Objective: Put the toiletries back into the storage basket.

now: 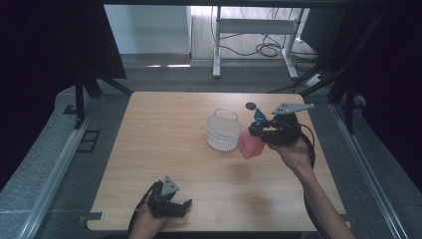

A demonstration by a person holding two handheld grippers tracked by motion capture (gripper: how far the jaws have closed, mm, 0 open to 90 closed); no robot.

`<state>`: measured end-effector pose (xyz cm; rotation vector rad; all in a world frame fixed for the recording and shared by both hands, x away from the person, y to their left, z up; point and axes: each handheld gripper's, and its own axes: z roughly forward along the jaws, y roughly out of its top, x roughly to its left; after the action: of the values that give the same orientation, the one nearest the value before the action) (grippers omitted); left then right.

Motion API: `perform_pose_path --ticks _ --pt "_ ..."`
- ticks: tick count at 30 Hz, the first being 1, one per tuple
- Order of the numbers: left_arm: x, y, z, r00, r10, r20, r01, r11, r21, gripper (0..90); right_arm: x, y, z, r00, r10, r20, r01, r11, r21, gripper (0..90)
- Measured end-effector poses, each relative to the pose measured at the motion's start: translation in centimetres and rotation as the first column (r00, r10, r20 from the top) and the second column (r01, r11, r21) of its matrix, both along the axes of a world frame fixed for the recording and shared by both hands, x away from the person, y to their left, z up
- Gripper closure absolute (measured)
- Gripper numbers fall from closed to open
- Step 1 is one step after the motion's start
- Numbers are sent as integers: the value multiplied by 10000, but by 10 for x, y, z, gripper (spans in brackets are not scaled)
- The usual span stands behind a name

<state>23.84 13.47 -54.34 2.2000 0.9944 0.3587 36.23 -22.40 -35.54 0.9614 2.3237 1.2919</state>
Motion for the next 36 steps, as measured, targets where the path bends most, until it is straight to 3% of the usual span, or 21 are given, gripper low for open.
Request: perform_pose_path --ticks 18,36 --pt "0 0 0 10000 16 12 -15 10000 -20 111 25 26 19 9995 -5 313 12 9997 -246 532" --pt "0 0 0 10000 32 11 -32 10000 -43 111 49 57 18 9987 23 504 -4 9993 -381 532"
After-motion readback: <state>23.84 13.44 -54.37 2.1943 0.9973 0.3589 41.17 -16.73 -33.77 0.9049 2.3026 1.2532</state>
